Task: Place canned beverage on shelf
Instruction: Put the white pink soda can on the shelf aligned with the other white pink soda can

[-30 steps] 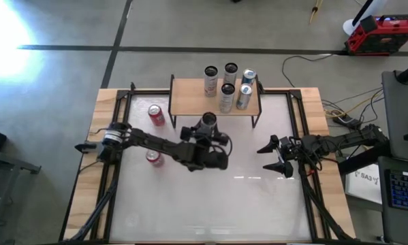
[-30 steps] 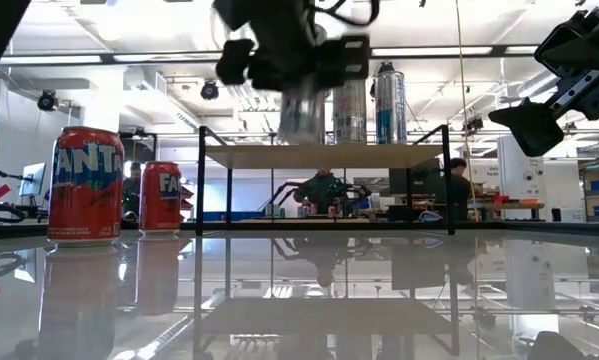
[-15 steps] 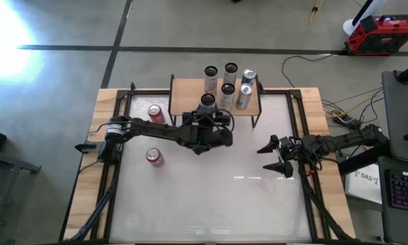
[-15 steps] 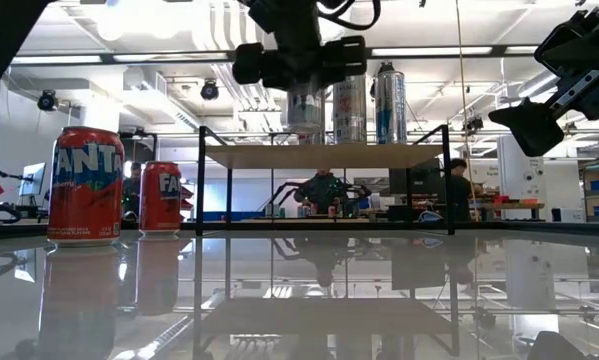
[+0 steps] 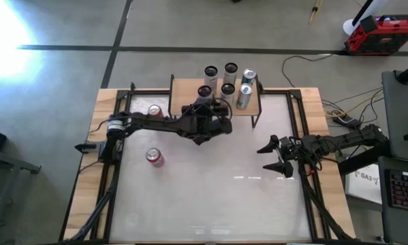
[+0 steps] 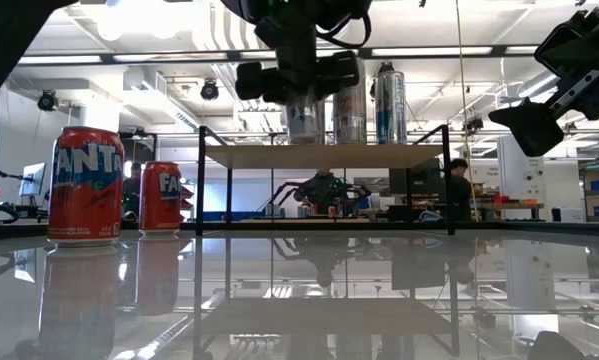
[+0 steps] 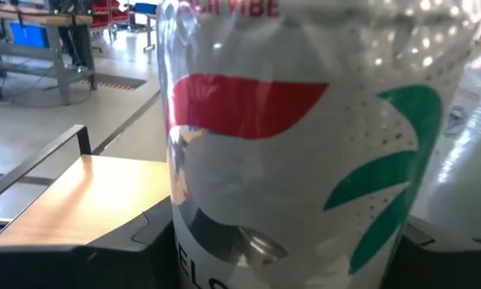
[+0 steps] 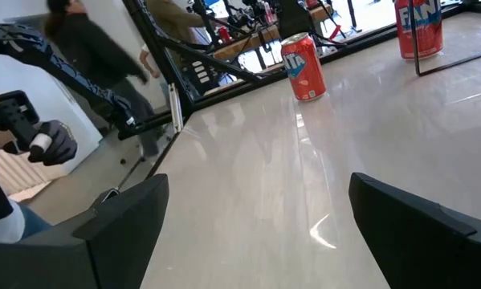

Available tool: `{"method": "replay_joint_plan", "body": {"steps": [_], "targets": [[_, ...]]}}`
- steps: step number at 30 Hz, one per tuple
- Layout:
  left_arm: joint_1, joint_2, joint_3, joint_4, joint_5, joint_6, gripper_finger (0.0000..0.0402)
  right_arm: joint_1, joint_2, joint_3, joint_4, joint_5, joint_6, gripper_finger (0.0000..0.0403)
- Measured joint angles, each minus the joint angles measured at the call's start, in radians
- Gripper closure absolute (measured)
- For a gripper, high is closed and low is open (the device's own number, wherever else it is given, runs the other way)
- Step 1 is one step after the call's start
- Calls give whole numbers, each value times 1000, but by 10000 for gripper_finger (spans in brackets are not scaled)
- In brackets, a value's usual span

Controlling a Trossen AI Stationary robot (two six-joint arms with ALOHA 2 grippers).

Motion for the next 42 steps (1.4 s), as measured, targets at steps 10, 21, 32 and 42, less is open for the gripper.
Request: {"method": "replay_joint_plan", "body": {"steps": [10,21,32,42], "targets": [[38,1,0,5,43,1,162,0,0,0,0,0,0,33],[75,1,0,9,84,10,157,0,0,0,0,0,0,33],[78,7,-1,7,119,59,138,0,0,0,0,0,0,33],[74,7,-2,6,126,60,122,0,0,0,0,0,0,33]]}}
